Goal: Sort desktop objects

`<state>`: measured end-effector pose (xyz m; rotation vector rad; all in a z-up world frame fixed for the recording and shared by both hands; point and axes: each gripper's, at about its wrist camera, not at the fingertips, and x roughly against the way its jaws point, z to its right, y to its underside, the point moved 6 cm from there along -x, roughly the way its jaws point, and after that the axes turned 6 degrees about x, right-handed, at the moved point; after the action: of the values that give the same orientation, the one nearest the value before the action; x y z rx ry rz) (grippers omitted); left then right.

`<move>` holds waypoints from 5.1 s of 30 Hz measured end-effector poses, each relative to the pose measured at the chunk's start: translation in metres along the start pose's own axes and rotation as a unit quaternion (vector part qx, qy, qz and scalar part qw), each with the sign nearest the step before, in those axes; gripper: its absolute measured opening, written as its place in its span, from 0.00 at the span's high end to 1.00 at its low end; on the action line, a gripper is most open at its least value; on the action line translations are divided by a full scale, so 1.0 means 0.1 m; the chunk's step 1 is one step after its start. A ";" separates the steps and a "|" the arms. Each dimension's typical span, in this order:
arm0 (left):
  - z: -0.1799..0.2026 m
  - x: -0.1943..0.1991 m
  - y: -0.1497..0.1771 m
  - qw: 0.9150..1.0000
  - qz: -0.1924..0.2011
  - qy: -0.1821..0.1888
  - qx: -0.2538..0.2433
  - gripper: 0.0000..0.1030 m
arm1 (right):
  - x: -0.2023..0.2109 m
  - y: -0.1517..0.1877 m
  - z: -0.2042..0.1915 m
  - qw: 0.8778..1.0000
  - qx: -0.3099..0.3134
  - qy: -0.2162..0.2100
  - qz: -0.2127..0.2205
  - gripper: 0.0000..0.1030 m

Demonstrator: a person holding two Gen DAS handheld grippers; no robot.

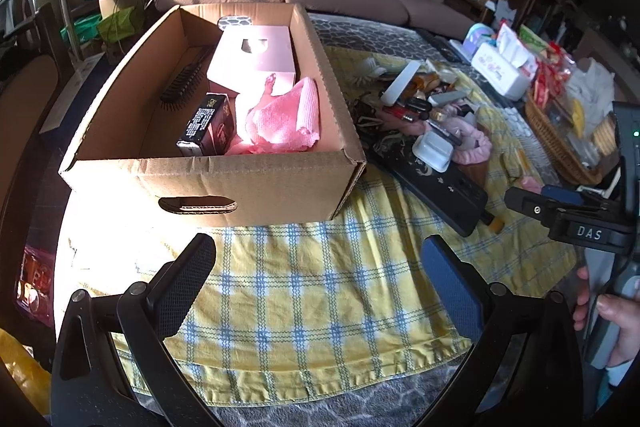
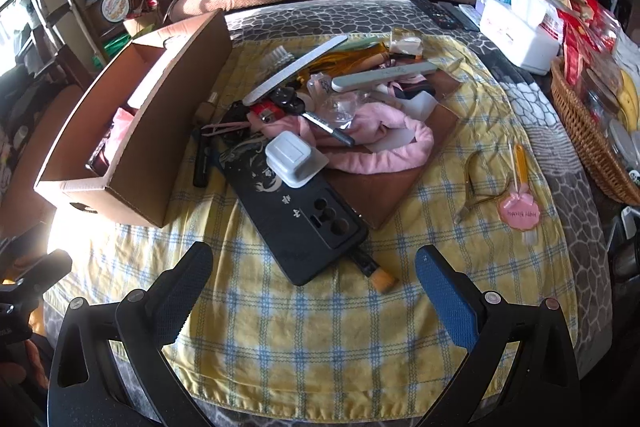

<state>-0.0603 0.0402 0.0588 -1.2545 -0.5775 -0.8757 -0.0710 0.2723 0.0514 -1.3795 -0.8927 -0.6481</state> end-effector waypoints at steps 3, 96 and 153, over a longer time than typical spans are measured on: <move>0.12 -0.06 0.05 1.000 -0.006 0.016 -0.004 0.00 | -0.01 0.04 0.15 1.000 -0.006 0.001 -0.004 0.01; 1.46 -1.26 -0.25 0.966 -0.055 0.248 -0.047 0.56 | -0.73 -0.15 0.78 0.876 -0.264 -0.401 -0.033 0.50; 1.43 -1.06 0.62 0.992 -0.062 0.098 -0.048 0.47 | -0.63 -0.19 0.71 0.977 -0.110 -0.182 -0.016 0.29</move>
<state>-0.0571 0.2085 -0.0252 -1.2105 -0.4646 -1.1287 -0.1309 0.3338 0.0066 -1.7206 -1.1610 -0.5385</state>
